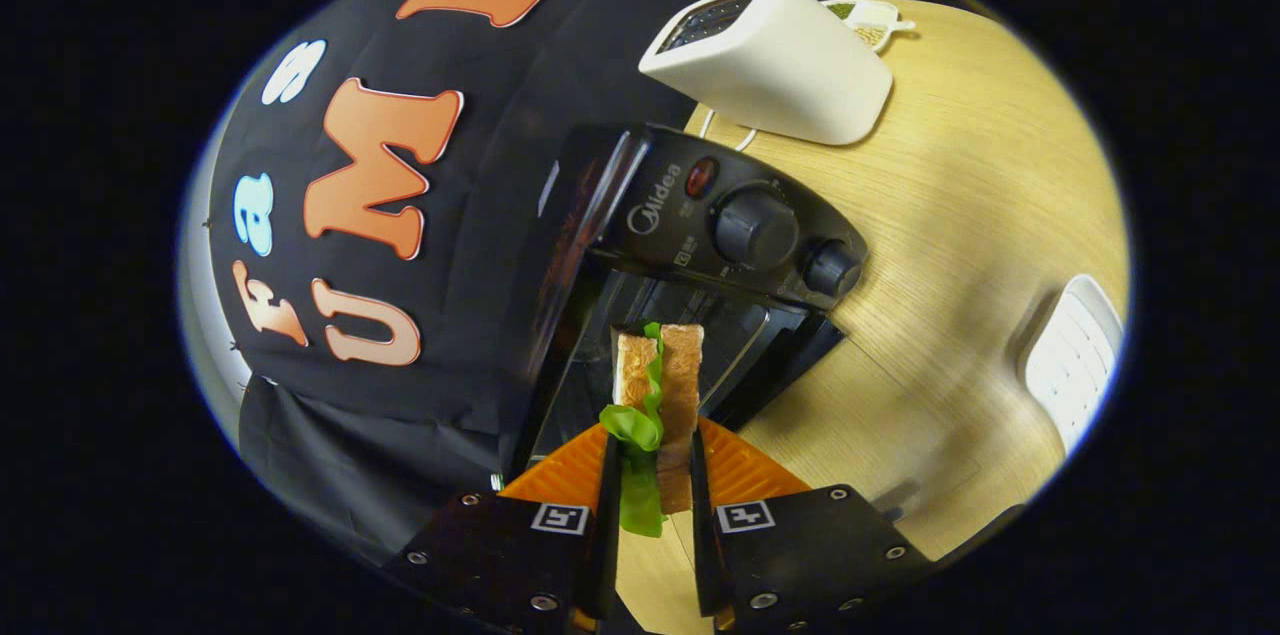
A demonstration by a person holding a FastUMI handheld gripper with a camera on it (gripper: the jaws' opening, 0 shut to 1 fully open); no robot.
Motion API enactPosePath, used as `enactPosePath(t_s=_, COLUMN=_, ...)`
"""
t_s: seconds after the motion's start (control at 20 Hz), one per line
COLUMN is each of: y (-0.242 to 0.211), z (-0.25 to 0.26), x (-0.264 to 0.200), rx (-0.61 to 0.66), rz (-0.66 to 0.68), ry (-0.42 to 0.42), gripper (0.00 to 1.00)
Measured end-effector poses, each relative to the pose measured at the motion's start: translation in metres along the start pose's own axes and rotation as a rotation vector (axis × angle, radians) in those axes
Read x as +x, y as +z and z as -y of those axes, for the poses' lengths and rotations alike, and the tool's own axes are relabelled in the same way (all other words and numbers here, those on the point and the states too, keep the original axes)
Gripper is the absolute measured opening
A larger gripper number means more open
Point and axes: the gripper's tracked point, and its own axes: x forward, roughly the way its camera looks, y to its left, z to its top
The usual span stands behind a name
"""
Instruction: Open the toaster oven, put the food inside, and close the toaster oven door.
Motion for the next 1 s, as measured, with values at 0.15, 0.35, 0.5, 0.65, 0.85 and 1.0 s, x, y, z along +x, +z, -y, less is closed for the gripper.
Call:
enactPosePath(t_s=0.15, y=-0.007, z=-0.003, x=0.022, rx=0.066, rz=0.056, ry=-0.028, gripper=0.32)
enactPosePath(t_s=0.35, y=-0.017, z=-0.009, x=0.049, rx=0.151, rz=0.14, ry=-0.081, gripper=0.36)
enactPosePath(t_s=0.5, y=-0.033, z=-0.004, x=0.066, rx=0.16, rz=0.129, ry=-0.151, gripper=0.46)
enactPosePath(t_s=0.65, y=-0.048, z=-0.014, x=0.074, rx=0.154, rz=0.086, ry=-0.137, gripper=0.66)
enactPosePath(t_s=0.85, y=-0.061, z=-0.02, x=0.061, rx=0.144, rz=0.012, ry=-0.116, gripper=0.97)
enactPosePath(t_s=1.0, y=-0.069, z=-0.027, x=0.034, rx=0.079, rz=-0.035, ry=-0.075, gripper=0.99)
